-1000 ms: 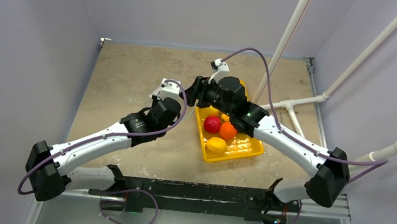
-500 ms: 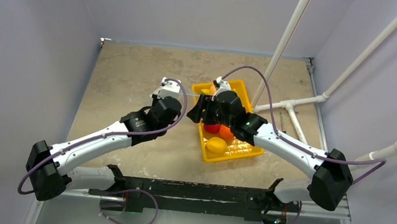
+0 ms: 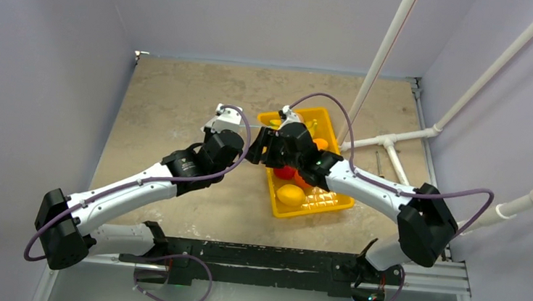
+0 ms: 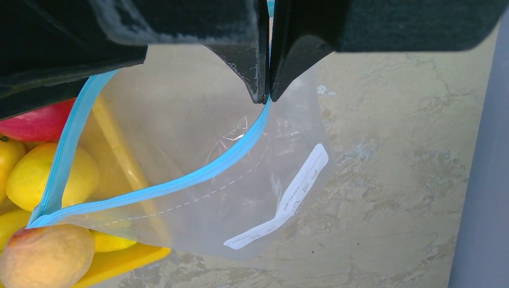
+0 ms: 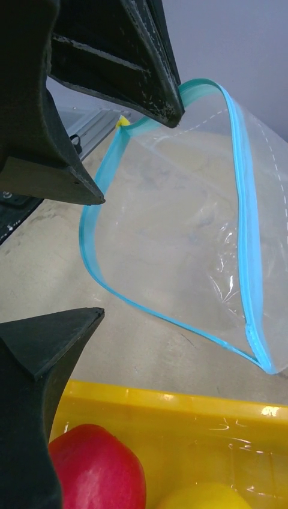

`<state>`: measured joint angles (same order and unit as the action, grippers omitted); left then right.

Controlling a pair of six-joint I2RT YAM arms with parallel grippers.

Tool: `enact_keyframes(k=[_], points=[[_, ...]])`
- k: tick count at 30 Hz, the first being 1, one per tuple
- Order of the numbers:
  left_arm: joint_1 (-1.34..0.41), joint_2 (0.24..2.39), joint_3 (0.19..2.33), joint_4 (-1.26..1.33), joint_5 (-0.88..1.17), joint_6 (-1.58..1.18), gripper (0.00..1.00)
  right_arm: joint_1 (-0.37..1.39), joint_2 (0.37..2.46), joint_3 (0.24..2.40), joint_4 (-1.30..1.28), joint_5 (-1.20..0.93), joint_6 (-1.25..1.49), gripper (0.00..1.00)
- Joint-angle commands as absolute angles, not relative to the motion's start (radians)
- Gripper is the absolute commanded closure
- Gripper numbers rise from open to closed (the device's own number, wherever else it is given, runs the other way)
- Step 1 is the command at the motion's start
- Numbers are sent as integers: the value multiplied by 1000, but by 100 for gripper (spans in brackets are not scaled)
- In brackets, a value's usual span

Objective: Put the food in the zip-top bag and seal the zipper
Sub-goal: Open the zipper of the food storage bag at the center of the board.

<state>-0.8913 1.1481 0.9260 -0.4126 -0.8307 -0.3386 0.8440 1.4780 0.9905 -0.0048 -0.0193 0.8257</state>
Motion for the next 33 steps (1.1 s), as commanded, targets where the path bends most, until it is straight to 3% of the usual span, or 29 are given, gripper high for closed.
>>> enact_keyframes(k=[1, 5, 11, 16, 20, 24, 33], points=[[-891, 1149, 969, -399, -835, -367, 100, 846, 1489, 1002, 94, -42, 886, 34], [-891, 1147, 971, -398, -826, -375, 100, 847, 1521, 1019, 108, -43, 896, 36], [-892, 1141, 965, -406, -822, -384, 100, 847, 1559, 1031, 112, -33, 879, 47], [-891, 1124, 962, -421, -829, -388, 100, 847, 1561, 1029, 115, -5, 865, 72], [-891, 1121, 963, -430, -834, -384, 100, 847, 1543, 1026, 110, -3, 847, 98], [-892, 1127, 965, -431, -841, -379, 100, 848, 1519, 1012, 117, -3, 830, 100], [-892, 1165, 984, -426, -853, -351, 79, 852, 1482, 1009, 103, -4, 785, 100]])
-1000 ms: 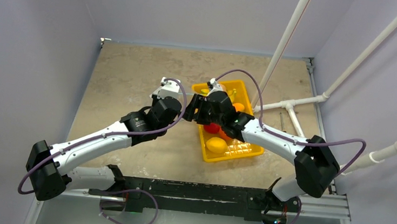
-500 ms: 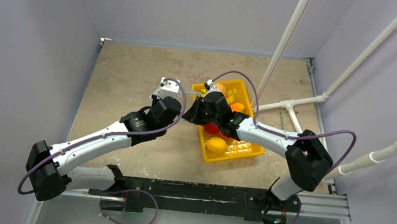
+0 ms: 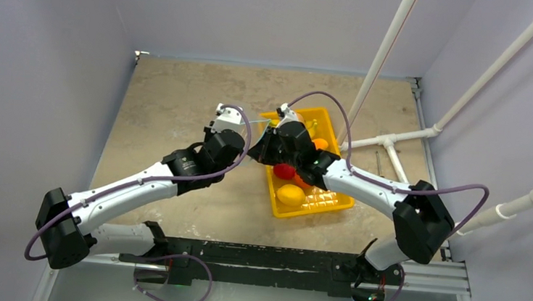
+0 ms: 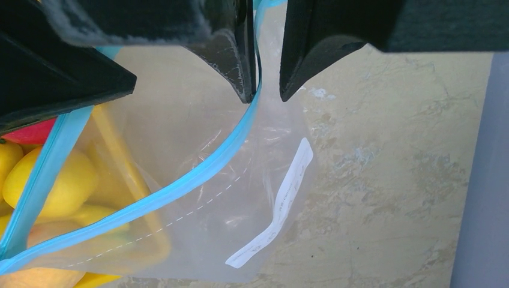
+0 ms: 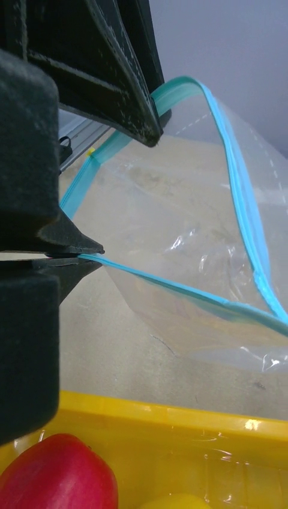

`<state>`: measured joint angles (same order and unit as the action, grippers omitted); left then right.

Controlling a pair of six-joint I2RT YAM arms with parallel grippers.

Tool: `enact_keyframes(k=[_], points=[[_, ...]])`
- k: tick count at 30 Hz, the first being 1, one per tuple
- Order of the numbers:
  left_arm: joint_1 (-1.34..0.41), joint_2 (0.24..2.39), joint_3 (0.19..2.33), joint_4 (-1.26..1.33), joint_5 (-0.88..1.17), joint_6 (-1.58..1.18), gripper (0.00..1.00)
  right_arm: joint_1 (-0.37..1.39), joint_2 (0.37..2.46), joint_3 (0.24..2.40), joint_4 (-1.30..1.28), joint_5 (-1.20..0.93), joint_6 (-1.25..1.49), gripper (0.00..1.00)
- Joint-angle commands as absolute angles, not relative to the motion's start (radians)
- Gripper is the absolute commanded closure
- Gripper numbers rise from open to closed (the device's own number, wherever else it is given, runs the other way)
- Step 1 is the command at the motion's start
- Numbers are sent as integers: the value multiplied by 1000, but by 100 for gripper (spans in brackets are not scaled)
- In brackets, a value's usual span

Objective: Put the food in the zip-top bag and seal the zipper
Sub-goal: Open the zipper of the food storage bag at the center of the board.

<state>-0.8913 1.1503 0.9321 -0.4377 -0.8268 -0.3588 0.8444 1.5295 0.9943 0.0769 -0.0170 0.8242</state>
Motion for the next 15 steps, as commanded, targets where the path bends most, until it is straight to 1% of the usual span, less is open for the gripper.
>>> enact_keyframes(k=[1, 7, 13, 15], points=[[-892, 1169, 985, -423, -855, -348, 78, 854, 1480, 1008, 103, -6, 782, 100], [-891, 1201, 1003, -402, -863, -323, 74, 867, 1482, 1011, 92, -8, 764, 100], [-891, 1236, 1037, -390, -870, -272, 73, 882, 1495, 1027, 63, 13, 746, 100], [-891, 1245, 1049, -397, -870, -261, 75, 883, 1496, 1027, 59, 20, 743, 100]])
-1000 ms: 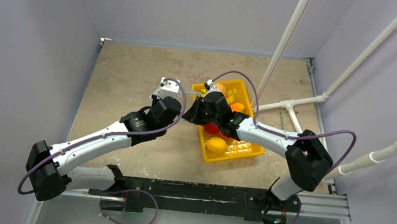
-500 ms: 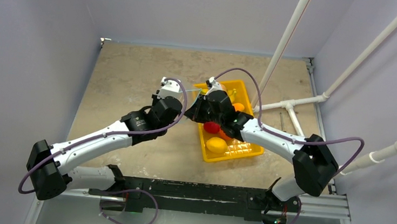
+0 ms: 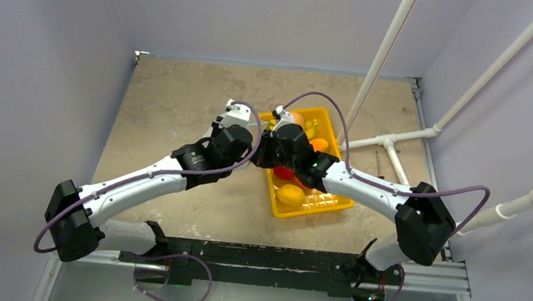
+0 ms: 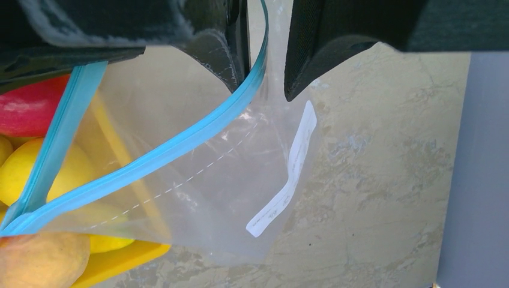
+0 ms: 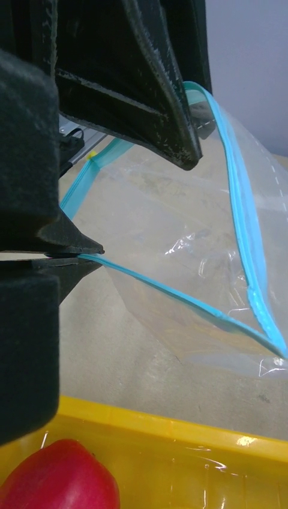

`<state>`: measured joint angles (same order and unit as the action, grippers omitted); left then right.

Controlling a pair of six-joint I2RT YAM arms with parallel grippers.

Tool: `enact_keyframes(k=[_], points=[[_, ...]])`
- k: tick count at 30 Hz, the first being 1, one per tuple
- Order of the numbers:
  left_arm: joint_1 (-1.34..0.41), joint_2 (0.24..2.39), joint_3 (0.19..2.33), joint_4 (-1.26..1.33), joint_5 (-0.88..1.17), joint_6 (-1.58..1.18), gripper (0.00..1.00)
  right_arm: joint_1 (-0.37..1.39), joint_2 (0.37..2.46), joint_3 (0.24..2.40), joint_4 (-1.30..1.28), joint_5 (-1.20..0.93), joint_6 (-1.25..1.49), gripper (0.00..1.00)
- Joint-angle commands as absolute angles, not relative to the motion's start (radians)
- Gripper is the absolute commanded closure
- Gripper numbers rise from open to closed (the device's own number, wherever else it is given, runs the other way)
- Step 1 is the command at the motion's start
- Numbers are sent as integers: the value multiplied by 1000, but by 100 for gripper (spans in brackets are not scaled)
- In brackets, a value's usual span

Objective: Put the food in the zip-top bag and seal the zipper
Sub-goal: Open the zipper of the food storage bag at the center of the board.

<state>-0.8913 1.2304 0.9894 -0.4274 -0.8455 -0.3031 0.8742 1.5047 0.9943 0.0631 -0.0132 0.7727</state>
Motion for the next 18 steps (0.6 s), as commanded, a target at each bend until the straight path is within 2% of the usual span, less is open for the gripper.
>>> enact_keyframes(k=[1, 9, 14, 18], points=[[-891, 1250, 1054, -406, -873, -259, 76, 883, 1497, 1029, 57, 27, 742, 100], [-892, 1260, 1071, -426, -880, -249, 81, 890, 1518, 1052, 25, 58, 717, 100], [-892, 1262, 1084, -437, -904, -225, 89, 890, 1520, 1055, 8, 77, 704, 100], [-892, 1269, 1097, -446, -924, -198, 91, 890, 1522, 1055, 2, 89, 694, 100]])
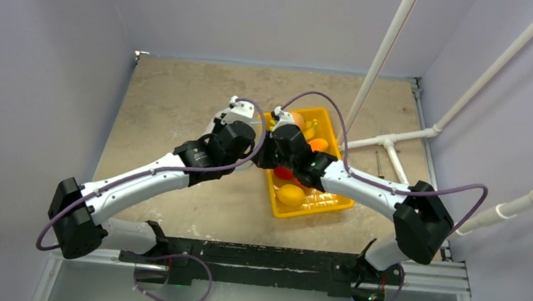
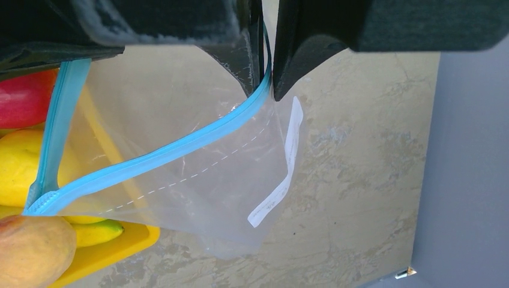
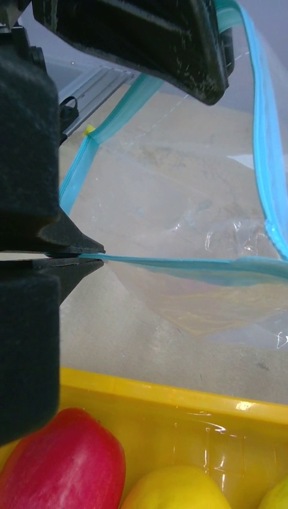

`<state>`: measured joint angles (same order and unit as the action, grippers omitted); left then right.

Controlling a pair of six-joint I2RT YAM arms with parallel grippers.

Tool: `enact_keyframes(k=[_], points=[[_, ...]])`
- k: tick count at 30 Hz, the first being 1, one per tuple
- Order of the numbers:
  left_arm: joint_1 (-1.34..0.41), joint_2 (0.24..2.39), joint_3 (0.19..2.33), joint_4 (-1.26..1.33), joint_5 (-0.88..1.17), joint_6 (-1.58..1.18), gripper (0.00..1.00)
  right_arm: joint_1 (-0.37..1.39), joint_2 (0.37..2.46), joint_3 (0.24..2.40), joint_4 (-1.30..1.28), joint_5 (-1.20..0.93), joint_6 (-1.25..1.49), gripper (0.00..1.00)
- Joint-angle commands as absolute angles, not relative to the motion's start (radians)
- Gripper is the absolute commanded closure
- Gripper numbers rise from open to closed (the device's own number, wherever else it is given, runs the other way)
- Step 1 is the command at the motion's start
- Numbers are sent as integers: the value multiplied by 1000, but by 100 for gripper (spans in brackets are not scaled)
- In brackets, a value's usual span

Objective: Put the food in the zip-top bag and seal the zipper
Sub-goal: Open the zipper of the food storage bag at the center of the board.

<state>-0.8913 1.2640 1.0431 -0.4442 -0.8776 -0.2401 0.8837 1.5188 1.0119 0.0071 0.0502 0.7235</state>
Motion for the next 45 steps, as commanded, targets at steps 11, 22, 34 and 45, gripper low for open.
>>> enact_keyframes(k=[11, 22, 34, 45], points=[[-891, 1271, 1104, -461, -943, -168, 92, 890, 1531, 1066, -23, 84, 671, 100], [-892, 1241, 1131, -545, -951, -146, 100, 890, 1560, 1076, -23, 11, 628, 100], [-891, 1163, 1158, -796, -1062, -280, 100, 878, 1764, 1150, 63, -51, 566, 100], [-891, 1111, 1083, -787, -1014, -376, 100, 871, 1820, 1235, 59, -45, 542, 100]])
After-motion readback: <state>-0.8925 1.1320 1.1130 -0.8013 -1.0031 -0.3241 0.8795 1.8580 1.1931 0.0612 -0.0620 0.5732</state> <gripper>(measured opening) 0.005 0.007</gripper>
